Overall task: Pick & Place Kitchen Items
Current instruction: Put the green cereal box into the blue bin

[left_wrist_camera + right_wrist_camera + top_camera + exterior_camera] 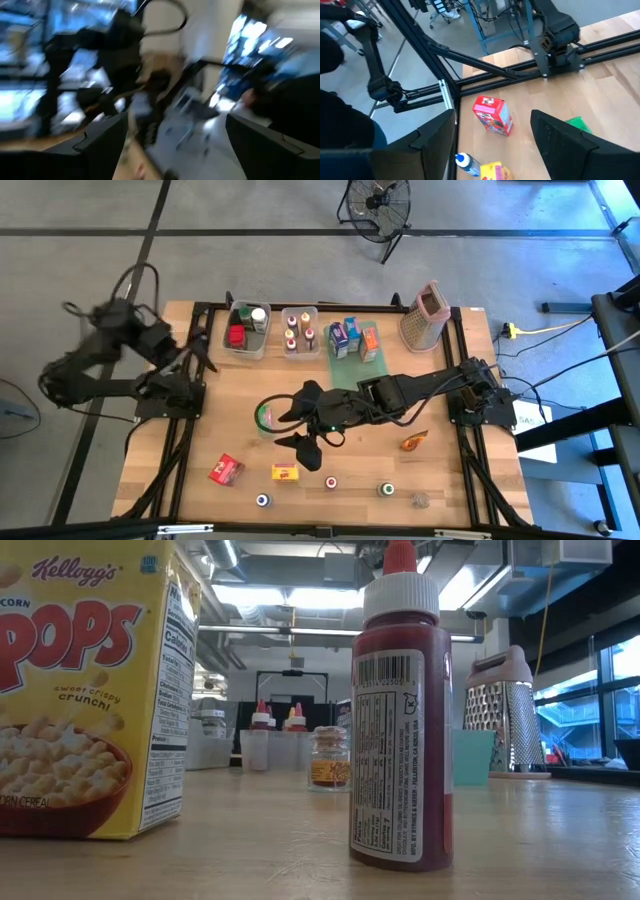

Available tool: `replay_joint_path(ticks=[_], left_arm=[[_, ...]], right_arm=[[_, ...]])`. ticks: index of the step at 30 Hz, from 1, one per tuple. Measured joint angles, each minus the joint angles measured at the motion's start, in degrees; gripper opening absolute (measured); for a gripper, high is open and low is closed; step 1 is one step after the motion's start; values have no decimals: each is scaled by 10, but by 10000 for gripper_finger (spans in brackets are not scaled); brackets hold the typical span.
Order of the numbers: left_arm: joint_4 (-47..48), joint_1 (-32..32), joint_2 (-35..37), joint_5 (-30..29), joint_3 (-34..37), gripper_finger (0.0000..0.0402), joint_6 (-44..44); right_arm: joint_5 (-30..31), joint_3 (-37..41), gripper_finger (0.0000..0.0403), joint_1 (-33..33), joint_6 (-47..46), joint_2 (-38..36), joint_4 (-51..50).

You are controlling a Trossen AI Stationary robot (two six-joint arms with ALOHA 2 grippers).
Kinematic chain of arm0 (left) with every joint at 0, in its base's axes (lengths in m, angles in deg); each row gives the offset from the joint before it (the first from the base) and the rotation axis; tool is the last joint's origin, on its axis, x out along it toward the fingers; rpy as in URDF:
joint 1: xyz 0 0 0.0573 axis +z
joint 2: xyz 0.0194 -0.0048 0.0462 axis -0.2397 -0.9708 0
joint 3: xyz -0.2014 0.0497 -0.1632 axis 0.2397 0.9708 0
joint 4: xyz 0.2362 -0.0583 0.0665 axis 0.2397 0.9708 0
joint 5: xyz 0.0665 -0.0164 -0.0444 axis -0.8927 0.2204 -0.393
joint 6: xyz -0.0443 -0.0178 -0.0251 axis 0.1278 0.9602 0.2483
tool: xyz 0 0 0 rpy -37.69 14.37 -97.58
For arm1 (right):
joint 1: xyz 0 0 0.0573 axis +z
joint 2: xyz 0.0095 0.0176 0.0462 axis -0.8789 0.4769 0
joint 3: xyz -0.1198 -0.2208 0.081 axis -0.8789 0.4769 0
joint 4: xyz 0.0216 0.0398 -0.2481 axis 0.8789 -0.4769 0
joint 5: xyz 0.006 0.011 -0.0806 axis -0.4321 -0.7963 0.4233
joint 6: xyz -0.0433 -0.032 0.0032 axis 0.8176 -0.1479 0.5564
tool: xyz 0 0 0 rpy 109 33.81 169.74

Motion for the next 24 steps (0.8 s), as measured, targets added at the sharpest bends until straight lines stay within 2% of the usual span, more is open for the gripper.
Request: replay_joint_path(ticks=[3,6,9,12,14,16,20,24], left_arm=[[227,-1,-19,-72,-119,331,-97],[416,-1,-39,-171,-214,331,-129],[549,0,-51,-247,-274,331,-105],[656,2,-57,-296,-297,331,-21],[695,2,-59,-323,-293,331,22],[684,2,-56,-326,-276,331,34],[688,2,-66,-321,-261,331,-28],[679,2,-97,-314,-247,331,-141]], right_arm=[[2,0,263,8,-1,0,8],[19,0,263,18,-3,0,8],[42,0,263,26,-3,0,13],[59,0,263,32,-4,-1,16],[65,0,263,34,-3,-1,16],[66,0,263,34,-3,-1,16],[66,0,263,32,-1,-1,16],[66,0,263,30,16,-1,13]])
